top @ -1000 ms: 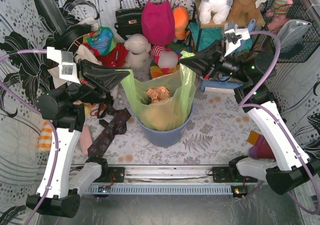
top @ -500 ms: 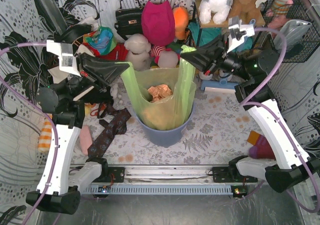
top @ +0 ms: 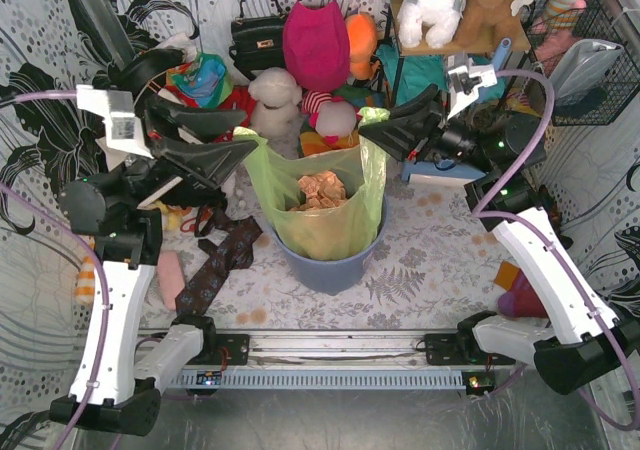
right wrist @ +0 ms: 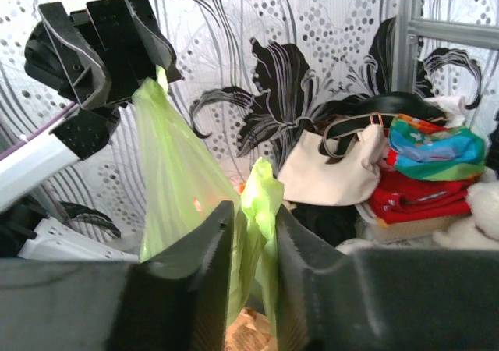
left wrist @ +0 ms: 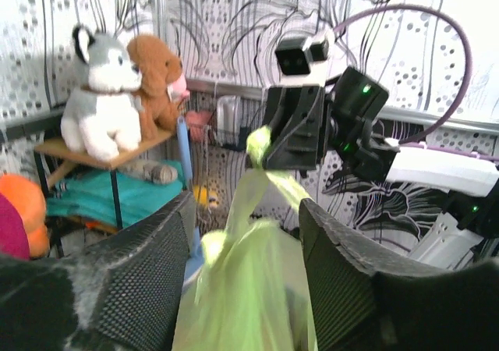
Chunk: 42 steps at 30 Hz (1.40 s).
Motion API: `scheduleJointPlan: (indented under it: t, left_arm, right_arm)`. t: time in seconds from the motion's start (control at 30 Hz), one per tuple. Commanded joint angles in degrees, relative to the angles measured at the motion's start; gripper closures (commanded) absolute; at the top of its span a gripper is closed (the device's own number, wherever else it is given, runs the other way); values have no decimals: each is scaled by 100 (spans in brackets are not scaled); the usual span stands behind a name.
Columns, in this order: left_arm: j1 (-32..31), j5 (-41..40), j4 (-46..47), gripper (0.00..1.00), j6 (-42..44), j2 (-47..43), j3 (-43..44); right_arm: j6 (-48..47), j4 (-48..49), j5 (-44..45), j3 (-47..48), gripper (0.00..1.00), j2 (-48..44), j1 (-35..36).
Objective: Tie the trash bag
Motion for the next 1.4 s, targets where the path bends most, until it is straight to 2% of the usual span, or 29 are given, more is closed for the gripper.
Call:
scheduleJointPlan:
  t: [0.0, 0.03, 0.13, 0.27, 0.4, 0.43, 0.53, 0.63, 0.7, 0.83, 1.0, 1.2, 1.33, 1.37]
  left_arm:
    - [34, -46, 4, 35, -14, 78, 819]
    - [28, -15, 11, 34, -67, 115, 975]
    - [32, 62, 153, 34, -326, 177, 1298]
    - [30, 239, 19, 33, -802, 471, 1959]
    - [25, 261, 151, 33, -1201, 577, 2209]
    - [17, 258, 344, 34, -1498, 658, 2276]
    - [-58, 206, 443, 36, -1639, 736, 2258]
    - [-360, 34, 118, 36, -1260, 799, 2230]
    - [-795, -140, -414, 36, -710, 899, 2296]
    - [-1805, -579, -1595, 36, 459, 1154, 2634]
    - [-2728, -977, -1872, 36, 1024, 1447, 2681]
    - [-3500, -1408, -2178, 36, 1490, 1751, 2707]
    - [-3841, -1635, -2240, 36, 1641, 1876, 2694]
    - [-3919, -1689, -2279, 36, 1685, 1915, 2690]
  right_arm:
    - [132, 248, -121, 329, 51, -131, 27]
    - [102, 191, -122, 371, 42, -147, 27]
    - [-121, -87, -97, 476, 35, -240, 27]
    - [-504, -681, -231, 790, 32, -303, 23]
    - [-776, -1219, -496, 1014, 30, -364, 27]
    - [-1064, -1711, -524, 1142, 31, -416, 27]
    - [-1427, -2146, -315, 1231, 35, -502, 27]
    - [-1629, -2405, -240, 1287, 40, -524, 27]
    - [-1830, -2723, -99, 1347, 34, -548, 27]
    - [-2057, -2945, 237, 1317, 30, -681, 27]
    - [-2174, -3160, 326, 1389, 29, -736, 27]
    - [-2494, -3553, 642, 1429, 28, -1002, 27]
    - [-2531, -3622, 591, 1424, 39, -1015, 27]
    - [-2541, -3603, 594, 1403, 44, -1029, 27]
